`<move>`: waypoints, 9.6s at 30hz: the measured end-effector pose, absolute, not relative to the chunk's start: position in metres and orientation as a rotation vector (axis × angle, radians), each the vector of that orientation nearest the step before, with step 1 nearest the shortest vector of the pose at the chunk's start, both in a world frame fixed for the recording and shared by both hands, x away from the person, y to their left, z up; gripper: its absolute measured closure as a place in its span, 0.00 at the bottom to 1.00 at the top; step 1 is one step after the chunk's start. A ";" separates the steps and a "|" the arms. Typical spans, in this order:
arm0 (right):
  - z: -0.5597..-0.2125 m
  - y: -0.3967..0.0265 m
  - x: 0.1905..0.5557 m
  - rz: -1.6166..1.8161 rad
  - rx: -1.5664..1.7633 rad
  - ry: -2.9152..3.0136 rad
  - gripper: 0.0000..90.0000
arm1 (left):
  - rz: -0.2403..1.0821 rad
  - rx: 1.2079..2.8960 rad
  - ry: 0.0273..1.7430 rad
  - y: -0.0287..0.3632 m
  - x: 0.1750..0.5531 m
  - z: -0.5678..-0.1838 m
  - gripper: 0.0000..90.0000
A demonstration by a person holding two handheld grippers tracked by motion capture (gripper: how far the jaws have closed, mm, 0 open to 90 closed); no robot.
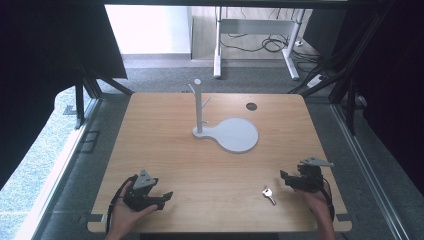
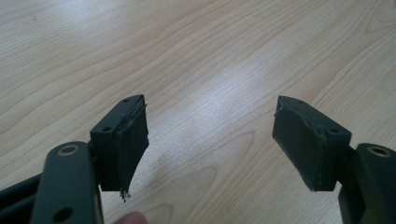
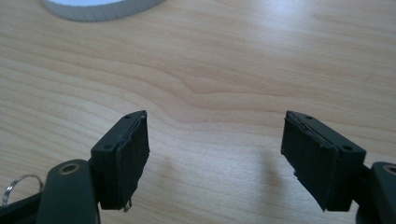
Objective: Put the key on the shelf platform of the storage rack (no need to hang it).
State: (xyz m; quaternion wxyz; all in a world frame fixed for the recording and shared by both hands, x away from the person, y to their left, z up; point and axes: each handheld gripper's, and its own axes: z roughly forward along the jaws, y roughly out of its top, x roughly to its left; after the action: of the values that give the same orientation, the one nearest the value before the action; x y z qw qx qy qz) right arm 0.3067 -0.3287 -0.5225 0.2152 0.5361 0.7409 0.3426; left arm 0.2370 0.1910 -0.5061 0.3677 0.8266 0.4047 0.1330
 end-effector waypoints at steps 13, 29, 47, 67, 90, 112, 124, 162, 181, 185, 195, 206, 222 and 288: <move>-0.519 -0.334 0.304 0.956 1.506 2.062 0.39 | 0.335 2.133 1.036 0.190 0.237 -0.507 0.30; -0.519 -0.333 0.304 0.950 1.488 2.126 0.44 | 0.337 2.127 1.039 0.191 0.237 -0.507 0.30; -0.521 -0.327 0.305 0.923 1.473 2.165 0.48 | 0.338 2.127 1.042 0.193 0.237 -0.506 0.30; -0.506 -0.320 0.303 0.849 1.411 2.292 0.52 | 0.334 2.129 1.054 0.193 0.238 -0.509 0.30; -0.478 -0.273 0.299 0.708 1.296 2.586 0.61 | 0.327 2.126 1.042 0.197 0.237 -0.506 0.30; -0.492 -0.250 0.310 0.658 1.338 2.709 0.76 | 0.322 2.130 1.044 0.197 0.237 -0.507 0.30; -0.497 -0.240 0.315 0.609 1.355 2.747 0.82 | 0.321 2.131 1.042 0.198 0.237 -0.508 0.30; -0.491 -0.225 0.316 0.342 1.200 2.878 1.00 | 0.321 2.135 1.057 0.199 0.239 -0.510 0.30; -0.450 -0.236 0.324 0.355 1.208 2.858 1.00 | 0.326 2.135 1.058 0.200 0.239 -0.510 0.30; -0.444 -0.239 0.326 0.365 1.208 2.846 1.00 | 0.325 2.133 1.064 0.200 0.239 -0.510 0.30; -0.435 -0.233 0.331 0.343 1.175 2.849 1.00 | 0.327 2.131 1.067 0.201 0.239 -0.510 0.30; -0.425 -0.227 0.338 0.348 1.142 2.841 1.00 | 0.328 2.137 1.059 0.200 0.239 -0.510 0.30; -0.412 -0.216 0.346 0.385 1.100 2.810 1.00 | 0.325 2.139 1.061 0.201 0.240 -0.511 0.30; -0.395 -0.194 0.404 0.446 1.157 2.755 1.00 | 0.317 2.134 1.076 0.203 0.241 -0.512 0.30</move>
State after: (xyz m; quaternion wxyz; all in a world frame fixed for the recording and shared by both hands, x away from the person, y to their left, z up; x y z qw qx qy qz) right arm 0.4043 -0.1938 -0.3946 0.0600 0.3823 0.9103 0.1472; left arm 0.2407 0.2029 -0.5118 0.3573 0.8267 0.4170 0.1228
